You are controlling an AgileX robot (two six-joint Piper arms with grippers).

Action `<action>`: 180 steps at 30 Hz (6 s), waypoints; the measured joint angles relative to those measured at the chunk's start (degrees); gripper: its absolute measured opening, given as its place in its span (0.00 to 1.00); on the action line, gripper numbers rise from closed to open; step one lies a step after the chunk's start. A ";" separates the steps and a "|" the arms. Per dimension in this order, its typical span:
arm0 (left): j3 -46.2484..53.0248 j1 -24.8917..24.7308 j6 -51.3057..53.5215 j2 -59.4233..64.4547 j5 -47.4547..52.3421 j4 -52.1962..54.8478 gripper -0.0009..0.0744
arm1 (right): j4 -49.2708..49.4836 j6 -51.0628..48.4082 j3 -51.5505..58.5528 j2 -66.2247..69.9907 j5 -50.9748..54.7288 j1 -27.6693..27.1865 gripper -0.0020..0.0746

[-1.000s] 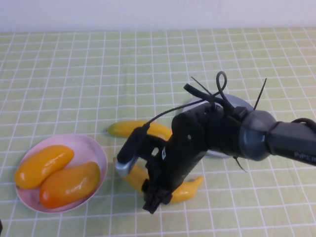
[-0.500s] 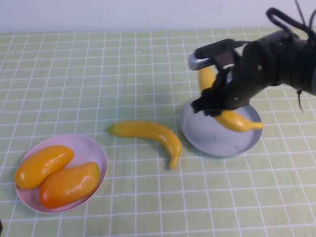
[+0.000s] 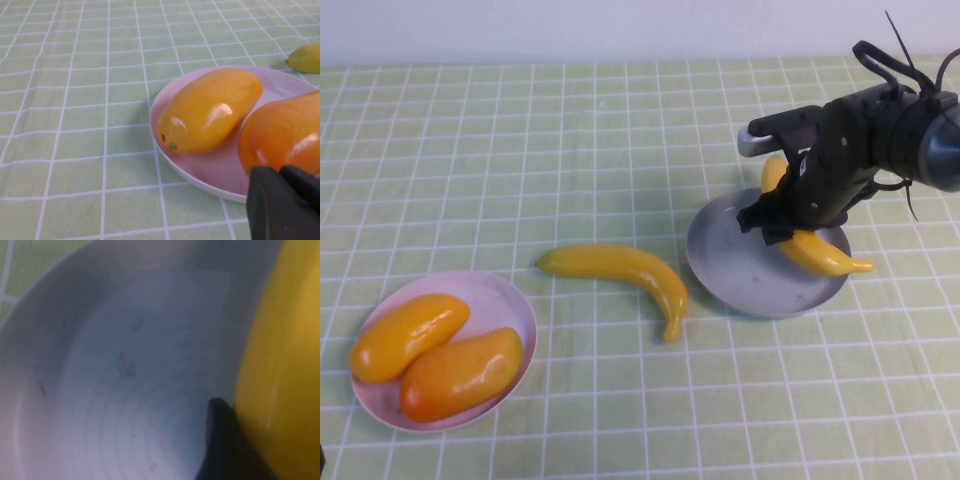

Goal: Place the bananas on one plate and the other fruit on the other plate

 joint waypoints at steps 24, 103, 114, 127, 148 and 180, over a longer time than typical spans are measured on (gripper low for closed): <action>0.00 0.00 0.00 0.00 0.00 0.00 0.01 | 2.38 -9.28 -1.91 -9.76 3.03 5.53 0.75; 0.00 0.00 0.00 0.00 0.00 0.04 0.01 | 2.04 1.58 -1.94 -7.37 10.20 5.20 0.71; 0.00 0.00 0.00 0.00 0.00 0.04 0.01 | 2.00 0.54 10.21 -33.61 12.34 8.31 0.06; 0.00 0.00 0.00 0.00 0.00 0.04 0.01 | 5.15 -3.65 31.95 -64.29 14.86 8.31 0.01; 0.00 0.00 0.00 0.00 0.00 0.04 0.01 | 6.68 -4.31 59.68 -79.52 -15.81 -1.06 0.01; 0.00 0.00 0.00 0.00 0.00 0.04 0.01 | 5.41 -4.40 92.04 -119.14 -23.30 -21.79 0.01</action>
